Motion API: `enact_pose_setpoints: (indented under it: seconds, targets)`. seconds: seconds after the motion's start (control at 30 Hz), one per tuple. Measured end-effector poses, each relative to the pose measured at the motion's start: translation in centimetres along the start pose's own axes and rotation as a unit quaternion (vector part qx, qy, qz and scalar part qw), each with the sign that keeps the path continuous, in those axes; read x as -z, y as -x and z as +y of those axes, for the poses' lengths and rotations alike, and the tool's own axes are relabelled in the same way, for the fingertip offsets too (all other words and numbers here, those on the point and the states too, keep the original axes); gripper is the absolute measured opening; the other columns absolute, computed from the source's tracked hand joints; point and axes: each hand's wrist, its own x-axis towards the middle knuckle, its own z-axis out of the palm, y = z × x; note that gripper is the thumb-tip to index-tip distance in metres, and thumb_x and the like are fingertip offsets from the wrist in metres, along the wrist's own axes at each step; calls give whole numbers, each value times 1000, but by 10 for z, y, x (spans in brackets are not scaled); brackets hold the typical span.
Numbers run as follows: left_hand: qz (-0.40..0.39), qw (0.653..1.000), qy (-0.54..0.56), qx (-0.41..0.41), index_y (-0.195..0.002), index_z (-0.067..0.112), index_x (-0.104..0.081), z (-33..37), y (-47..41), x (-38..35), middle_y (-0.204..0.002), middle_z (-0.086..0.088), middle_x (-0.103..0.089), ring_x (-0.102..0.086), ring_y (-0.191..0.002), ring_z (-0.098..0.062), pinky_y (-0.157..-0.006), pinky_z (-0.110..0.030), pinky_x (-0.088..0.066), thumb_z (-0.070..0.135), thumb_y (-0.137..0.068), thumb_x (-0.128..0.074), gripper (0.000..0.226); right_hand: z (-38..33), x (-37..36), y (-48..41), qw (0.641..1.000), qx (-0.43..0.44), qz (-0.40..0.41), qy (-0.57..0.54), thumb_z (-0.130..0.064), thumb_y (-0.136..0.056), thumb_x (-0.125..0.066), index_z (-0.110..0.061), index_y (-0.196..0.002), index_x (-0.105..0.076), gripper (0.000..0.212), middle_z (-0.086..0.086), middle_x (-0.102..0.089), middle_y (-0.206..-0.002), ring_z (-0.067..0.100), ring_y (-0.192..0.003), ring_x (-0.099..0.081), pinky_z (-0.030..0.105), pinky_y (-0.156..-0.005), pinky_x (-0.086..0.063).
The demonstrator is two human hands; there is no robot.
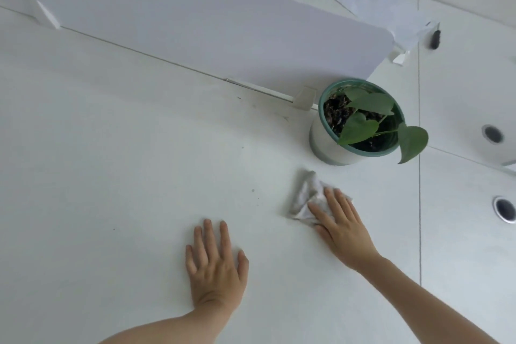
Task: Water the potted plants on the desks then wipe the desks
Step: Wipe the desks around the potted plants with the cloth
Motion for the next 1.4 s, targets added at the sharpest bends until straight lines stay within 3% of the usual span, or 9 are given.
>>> enact_pose_setpoints:
  seconds: [0.1, 0.33, 0.53, 0.7, 0.83, 1.0, 1.1, 1.23, 1.4]
  targets:
    - [6, 1000, -6, -7, -131, 10, -37, 0, -1, -1, -139, -17, -32, -32, -125, -34, -105, -40, -9, 46, -92, 1, 64, 57, 16, 24, 991, -132, -27, -21, -56, -92, -10, -24, -131, -35, 57, 29, -43, -137, 44, -129, -32, 54, -99, -38]
    - [7, 1000, -13, -21, -129, 8, -38, -1, -2, -3, -131, -27, -53, -32, -123, -35, -97, -47, -24, 37, -76, -32, 61, 49, 22, -14, 915, -394, 18, -86, -47, -94, -25, -36, -143, -21, 50, 12, -6, -156, 34, -142, -1, 46, -115, -4]
    - [-6, 1000, 2, -21, -128, 7, -40, 3, -2, 4, -130, -28, -53, -32, -123, -33, -95, -48, -22, 36, -75, -32, 61, -34, 4, -13, 947, -306, 28, -96, -46, -95, -26, -29, -144, -25, 51, 14, -13, -156, 35, -143, -5, 44, -114, -4]
    - [-87, 996, 6, -19, -120, 3, -59, 6, -2, 11, -127, -27, -56, -49, -120, -39, -93, -48, -23, 36, -74, -33, 63, -84, -7, 11, 965, -234, 40, -113, -55, -89, -17, -21, -131, -50, 63, 23, -41, -142, 46, -131, -34, 54, -106, -28]
    - [-116, 993, 20, -29, -118, 3, -61, 6, -1, 18, -126, -27, -57, -57, -113, -43, -95, -50, -39, 36, -73, -34, 62, -108, -14, 39, 969, -212, 11, -123, -53, -92, -7, -23, -128, -53, 65, 23, -48, -137, 47, -126, -42, 51, -104, -33]
    - [-94, 993, 63, -13, -141, 8, -36, 4, 4, 22, -151, -22, -26, -25, -140, -37, -110, -54, -19, 36, -86, -32, 62, -129, -15, 85, 971, -212, 27, -105, -41, -98, -16, -23, -114, -61, 51, 16, -63, -122, 39, -112, -59, 39, -100, -37]
    - [-92, 993, 72, -23, -148, 14, -13, -1, 4, 20, -158, -13, 0, 1, -146, -28, -115, -45, -1, 39, -92, -36, 66, -140, -6, 115, 942, -272, 91, -176, -36, -90, -30, -19, -112, -64, 43, 12, -65, -115, 36, -110, -58, 41, -84, -49]
    - [-88, 988, 118, -42, -145, 16, -23, -10, 9, 29, -159, -10, -4, 0, -146, -26, -115, -41, -2, 36, -90, -43, 62, -155, 2, 153, 874, -358, 188, -268, -19, -94, -40, -23, -120, -57, 31, 8, -57, -105, 27, -102, -48, 32, -72, -37]
    - [-118, 946, 300, -43, -132, 12, -47, -36, 7, 53, -151, -8, -31, -22, -141, -22, -107, -31, -23, 22, -91, -47, 42, -179, -3, 178, 841, -340, 201, -370, -36, -93, -37, -32, -125, -53, 36, 5, -51, -97, 19, -93, -45, 29, -72, -35]
